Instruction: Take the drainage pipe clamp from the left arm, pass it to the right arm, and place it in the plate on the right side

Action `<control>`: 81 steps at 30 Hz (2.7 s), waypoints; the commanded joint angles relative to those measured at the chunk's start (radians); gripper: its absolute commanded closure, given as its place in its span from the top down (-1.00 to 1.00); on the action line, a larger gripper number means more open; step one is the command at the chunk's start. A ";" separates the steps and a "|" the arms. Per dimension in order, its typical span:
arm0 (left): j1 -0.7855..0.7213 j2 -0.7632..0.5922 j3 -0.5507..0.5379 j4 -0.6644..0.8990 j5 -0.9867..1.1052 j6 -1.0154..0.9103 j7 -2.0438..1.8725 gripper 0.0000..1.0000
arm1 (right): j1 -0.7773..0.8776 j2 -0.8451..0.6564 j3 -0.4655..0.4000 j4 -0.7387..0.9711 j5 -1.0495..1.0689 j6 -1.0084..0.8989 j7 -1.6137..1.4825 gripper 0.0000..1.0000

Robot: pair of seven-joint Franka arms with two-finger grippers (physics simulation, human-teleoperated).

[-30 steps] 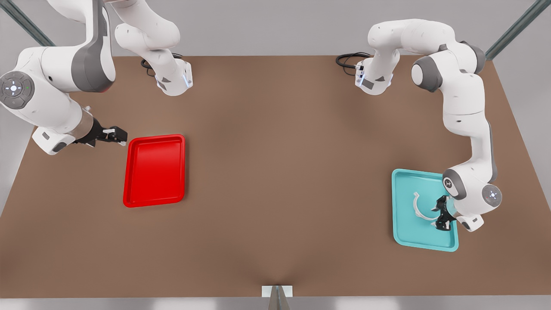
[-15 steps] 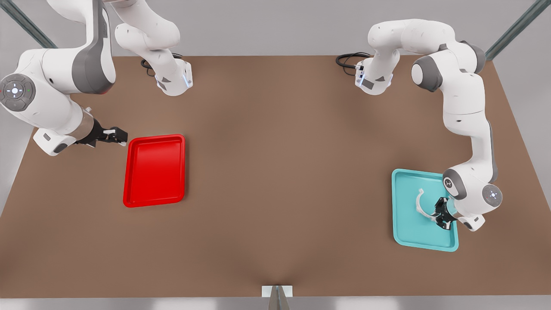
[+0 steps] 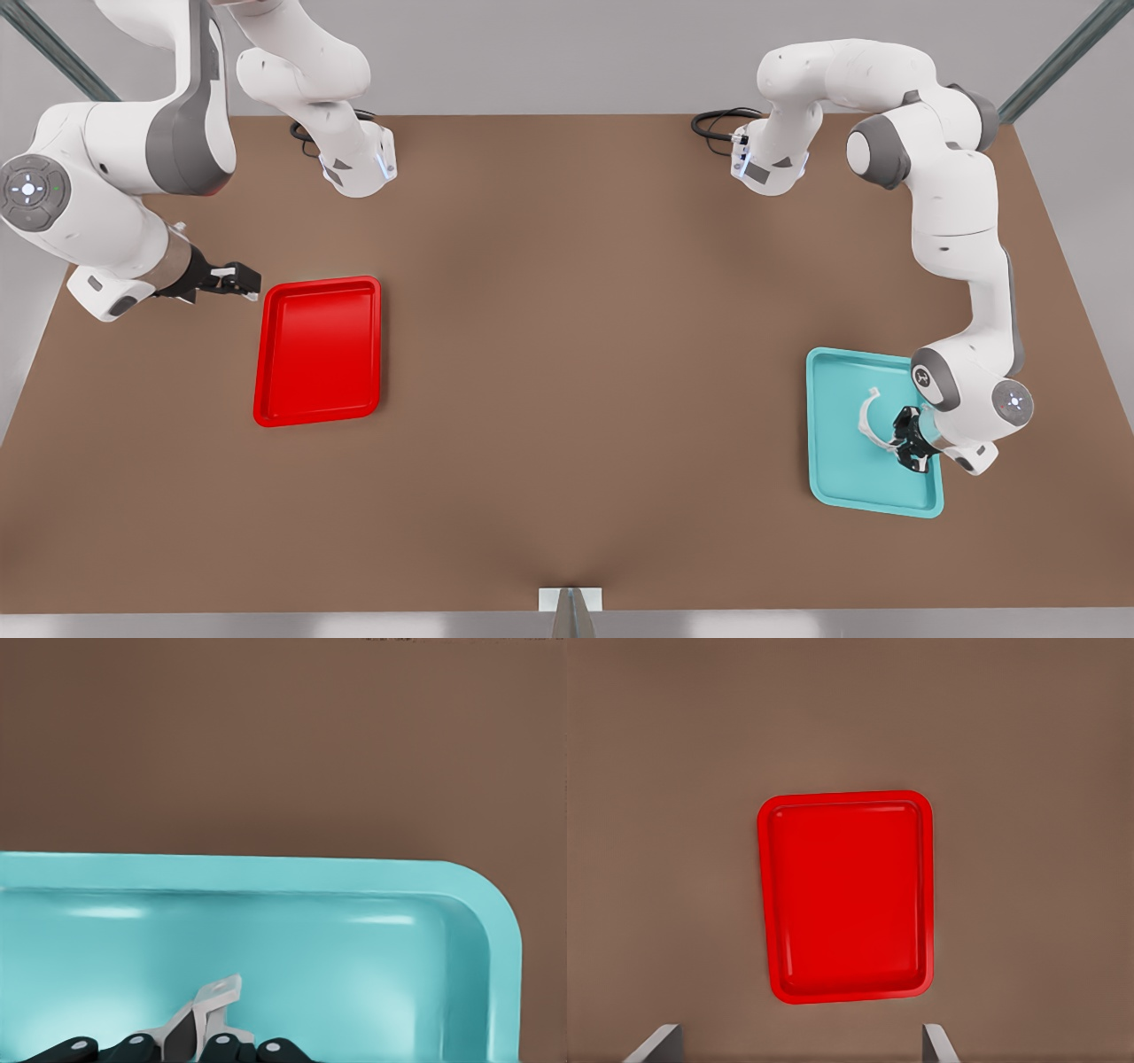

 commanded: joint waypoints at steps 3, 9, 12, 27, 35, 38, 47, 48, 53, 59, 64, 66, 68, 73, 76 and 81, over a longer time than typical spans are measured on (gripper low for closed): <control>-0.001 -0.016 0.001 -0.001 -0.006 -0.002 -0.060 -0.57 | -0.001 -0.001 -0.003 -0.002 0.003 0.000 -0.020 1.00; -0.007 -0.050 0.000 -0.006 -0.003 -0.063 -0.049 -0.57 | 0.001 0.005 -0.004 -0.004 0.003 0.009 -0.022 1.00; -0.041 -0.093 0.000 -0.006 -0.001 -0.134 -0.049 -0.57 | 0.044 0.097 0.005 0.044 0.003 0.018 -0.022 1.00; -0.214 -0.159 -0.009 0.016 -0.003 -0.255 -0.248 -0.57 | 0.226 0.368 0.005 0.220 0.129 0.187 0.000 1.00; -0.228 -0.111 -0.106 0.164 -0.003 -0.411 -0.472 -0.57 | 0.275 0.439 0.007 0.246 0.195 0.331 -0.011 1.00; -0.234 -0.103 -0.166 0.191 -0.004 -0.419 -0.606 -0.57 | 0.279 0.441 0.007 0.249 0.193 0.331 -0.011 1.00; -0.234 -0.005 -0.290 0.332 -0.179 -0.431 -0.790 -0.57 | 0.421 0.536 0.022 0.259 0.223 0.544 -0.013 1.00; -0.234 0.018 -0.316 0.367 -0.179 -0.428 -0.837 -0.57 | 0.444 0.551 0.022 0.259 0.239 0.587 -0.011 1.00; -0.234 0.044 -0.402 0.375 -0.193 -0.299 -0.984 -0.57 | 0.515 0.615 0.022 0.259 0.281 0.762 -0.002 1.00; -0.274 0.045 -0.425 0.387 -0.193 -0.278 -1.011 -0.57 | 0.584 0.635 0.022 0.228 0.282 0.875 -0.002 1.00; -0.285 0.045 -0.425 0.398 -0.193 -0.276 -1.031 -0.57 | 0.627 0.683 0.022 0.228 0.287 0.987 0.003 1.00; -0.292 0.047 -0.425 0.404 -0.193 -0.275 -1.041 -0.57 | 0.639 0.706 0.022 0.228 0.287 1.033 0.018 1.00; -0.298 0.048 -0.425 0.408 -0.193 -0.275 -1.044 -0.57 | 0.641 0.711 0.022 0.228 0.289 1.058 0.033 1.00; -0.321 0.047 -0.425 0.418 -0.193 -0.261 -1.090 -0.57 | 0.639 0.724 0.022 0.233 0.345 1.098 0.039 1.00; -0.321 0.042 -0.430 0.424 -0.195 -0.270 -1.100 -0.57 | 0.636 0.735 0.022 0.234 0.370 1.132 0.039 1.00; -0.335 0.042 -0.440 0.425 -0.192 -0.264 -1.115 -0.57 | 0.636 0.738 0.022 0.243 0.396 1.146 0.041 1.00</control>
